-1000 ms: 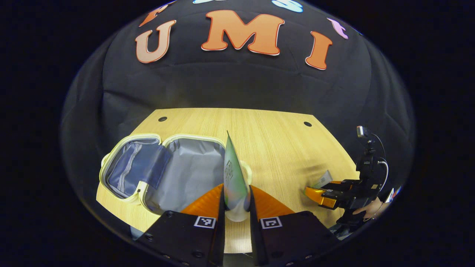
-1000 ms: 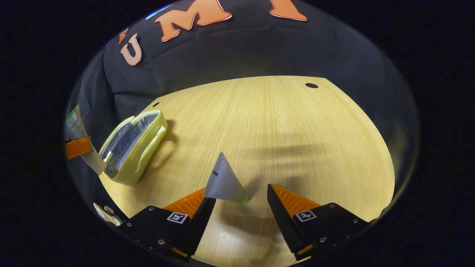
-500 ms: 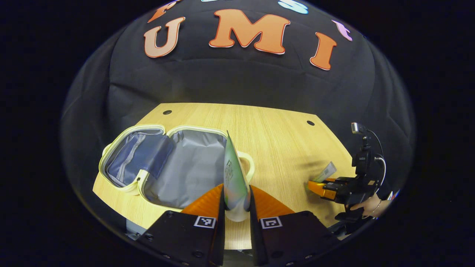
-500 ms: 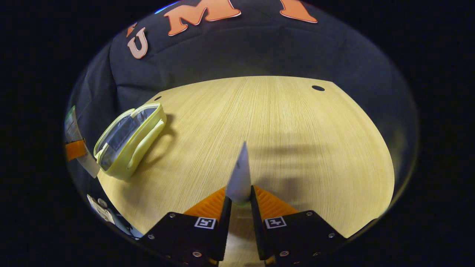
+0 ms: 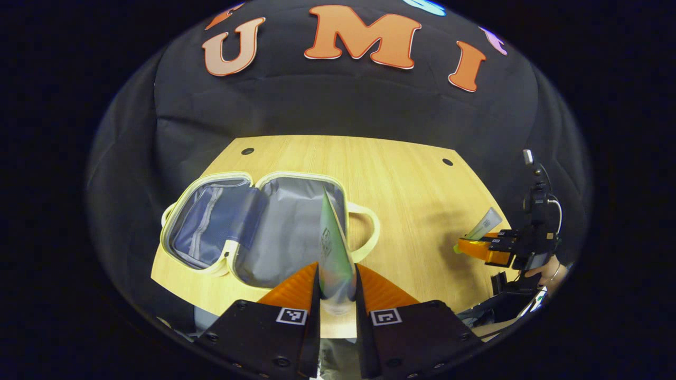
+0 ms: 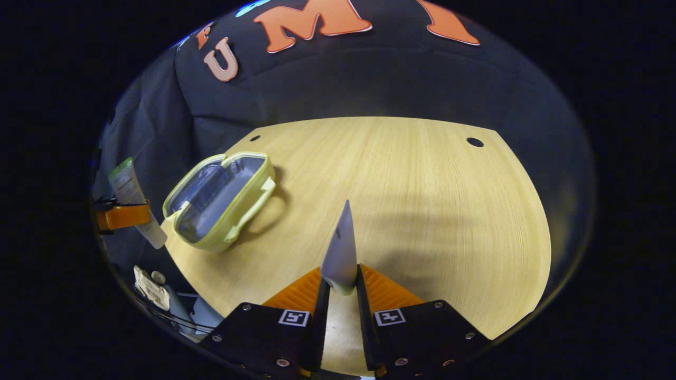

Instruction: First open the suitcase, pack the skin care products into it, and then close the suitcase.

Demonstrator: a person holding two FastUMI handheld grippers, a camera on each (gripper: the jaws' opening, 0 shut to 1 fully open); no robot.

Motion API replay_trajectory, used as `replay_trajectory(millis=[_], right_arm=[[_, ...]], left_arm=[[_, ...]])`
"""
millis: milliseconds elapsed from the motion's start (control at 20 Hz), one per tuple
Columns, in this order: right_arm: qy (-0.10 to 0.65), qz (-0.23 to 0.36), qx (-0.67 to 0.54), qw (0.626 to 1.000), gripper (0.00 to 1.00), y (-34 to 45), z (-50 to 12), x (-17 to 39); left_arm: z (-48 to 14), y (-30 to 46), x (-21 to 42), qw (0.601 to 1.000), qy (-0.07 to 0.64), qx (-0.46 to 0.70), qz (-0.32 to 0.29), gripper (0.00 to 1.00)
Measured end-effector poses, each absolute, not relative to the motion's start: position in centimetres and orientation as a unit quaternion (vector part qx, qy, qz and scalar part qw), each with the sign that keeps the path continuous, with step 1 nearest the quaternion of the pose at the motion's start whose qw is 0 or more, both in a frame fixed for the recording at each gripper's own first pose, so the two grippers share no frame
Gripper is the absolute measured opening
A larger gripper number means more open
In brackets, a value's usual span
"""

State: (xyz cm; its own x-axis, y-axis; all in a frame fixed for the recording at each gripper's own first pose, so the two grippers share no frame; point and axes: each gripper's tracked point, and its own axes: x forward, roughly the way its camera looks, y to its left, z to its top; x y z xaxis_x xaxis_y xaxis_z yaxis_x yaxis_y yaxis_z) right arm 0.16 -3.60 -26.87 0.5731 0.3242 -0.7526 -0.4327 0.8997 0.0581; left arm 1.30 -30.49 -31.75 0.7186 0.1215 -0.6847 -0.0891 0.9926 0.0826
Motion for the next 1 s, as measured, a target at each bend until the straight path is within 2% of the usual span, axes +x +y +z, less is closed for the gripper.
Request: replay_trajectory(millis=[200,450,650,1000], right_arm=[[0.414,0.23,-0.052,0.879,0.31,-0.9,-25.2,-0.8],[0.43,0.231,-0.023,0.873,0.31,3.8,-24.2,-1.5],[0.437,0.195,0.034,0.877,0.31,7.5,-23.9,-1.8],[0.443,0.116,0.057,0.887,0.31,9.7,-24.9,-2.8]], left_arm=[[-30.7,-27.8,1.5,0.918,0.395,0.026,0.037,0.29],[-32.0,-24.3,2.4,0.888,0.459,0.034,-0.005,0.29],[-34.0,-21.7,4.6,0.857,0.512,0.032,-0.051,0.29],[-39.1,-18.9,10.5,0.804,0.585,0.044,-0.098,0.29]])
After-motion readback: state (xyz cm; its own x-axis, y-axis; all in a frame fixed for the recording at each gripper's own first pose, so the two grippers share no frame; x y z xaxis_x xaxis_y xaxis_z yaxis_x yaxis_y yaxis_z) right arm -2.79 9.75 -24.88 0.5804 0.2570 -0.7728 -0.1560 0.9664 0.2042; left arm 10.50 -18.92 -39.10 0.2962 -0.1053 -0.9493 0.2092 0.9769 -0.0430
